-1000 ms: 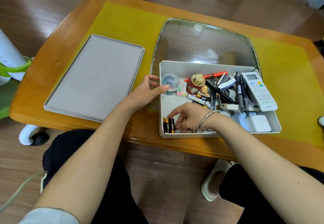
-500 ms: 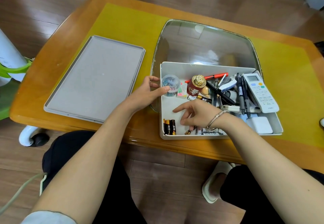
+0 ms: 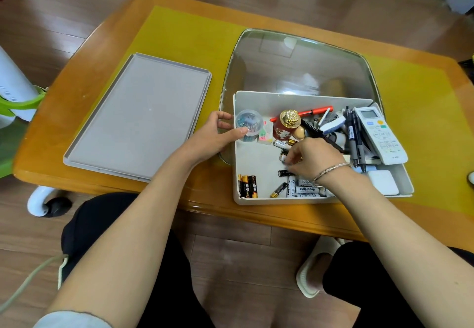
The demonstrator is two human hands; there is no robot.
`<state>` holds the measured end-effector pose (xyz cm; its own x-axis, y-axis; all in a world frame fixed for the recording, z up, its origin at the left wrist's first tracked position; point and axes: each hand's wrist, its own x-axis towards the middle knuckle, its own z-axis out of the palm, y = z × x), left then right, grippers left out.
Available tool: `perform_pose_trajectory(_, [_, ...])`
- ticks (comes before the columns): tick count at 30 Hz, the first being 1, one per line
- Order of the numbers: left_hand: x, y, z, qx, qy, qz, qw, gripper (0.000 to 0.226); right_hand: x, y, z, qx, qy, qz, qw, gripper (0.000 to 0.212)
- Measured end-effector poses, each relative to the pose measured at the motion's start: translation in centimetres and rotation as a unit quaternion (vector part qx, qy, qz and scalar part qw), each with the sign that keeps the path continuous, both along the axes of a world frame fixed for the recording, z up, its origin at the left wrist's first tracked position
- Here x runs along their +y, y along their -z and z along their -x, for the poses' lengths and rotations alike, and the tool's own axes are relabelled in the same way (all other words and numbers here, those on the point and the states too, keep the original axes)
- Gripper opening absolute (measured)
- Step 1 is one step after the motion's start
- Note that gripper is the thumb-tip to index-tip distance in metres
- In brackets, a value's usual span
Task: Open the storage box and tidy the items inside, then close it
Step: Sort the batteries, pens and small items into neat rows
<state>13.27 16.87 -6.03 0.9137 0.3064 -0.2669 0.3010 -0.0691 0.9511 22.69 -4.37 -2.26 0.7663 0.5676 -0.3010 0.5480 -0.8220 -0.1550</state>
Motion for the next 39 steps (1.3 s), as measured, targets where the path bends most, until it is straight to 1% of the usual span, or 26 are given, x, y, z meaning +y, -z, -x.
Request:
perform_pose_trajectory(2, [0.0, 0.0, 0.0, -0.002, -0.001, 0.002, 1.000, 0.050, 0.1, 0.1, 0.1, 0.010, -0.025, 0.051, 0.998, 0.010])
perform_pose_trajectory(5, [-0.1, 0.0, -0.1, -0.005, -0.004, 0.008, 1.000, 0.049, 0.4, 0.2, 0.3, -0.016, -0.068, 0.090, 0.993, 0.016])
perform_pose_trajectory(9, [-0.1, 0.0, -0.1, -0.004, -0.003, 0.006, 1.000, 0.049, 0.8, 0.2, 0.6, -0.075, -0.113, 0.091, 0.987, 0.016])
perform_pose_trajectory(11, [-0.1, 0.0, -0.1, -0.003, -0.003, 0.004, 1.000, 0.049, 0.8, 0.1, 0.6, -0.090, -0.108, 0.055, 0.989, 0.016])
perform_pose_trajectory(13, [-0.1, 0.0, -0.1, -0.005, -0.004, 0.005, 1.000, 0.049, 0.7, -0.1, 0.6, -0.055, -0.074, -0.013, 0.996, 0.021])
perform_pose_trajectory(15, [-0.1, 0.0, -0.1, -0.007, -0.005, 0.006, 1.000, 0.049, 1.0, -0.2, 0.8, 0.027, -0.034, -0.083, 0.996, 0.025])
perform_pose_trajectory(17, [-0.1, 0.1, -0.1, -0.008, -0.005, 0.008, 1.000, 0.049, 1.4, -0.2, 1.0, 0.092, -0.011, -0.113, 0.989, 0.021])
perform_pose_trajectory(22, [-0.1, 0.1, -0.2, -0.008, -0.006, 0.003, 1.000, 0.049, 2.2, 0.7, 1.8, 0.173, 0.005, -0.069, 0.982, 0.018])
perform_pose_trajectory(25, [-0.1, 0.2, -0.1, -0.009, -0.005, -0.001, 1.000, 0.049, 2.1, 1.1, 2.2, 0.244, 0.015, -0.047, 0.969, 0.017])
perform_pose_trajectory(30, [-0.1, 0.2, -0.2, -0.008, -0.005, 0.001, 1.000, 0.049, 1.8, 0.8, 1.9, 0.254, 0.010, -0.060, 0.965, 0.026])
perform_pose_trajectory(39, [-0.1, 0.3, -0.2, -0.007, -0.004, 0.001, 1.000, 0.051, 2.1, 0.8, 2.3, 0.268, -0.044, -0.033, 0.962, 0.030])
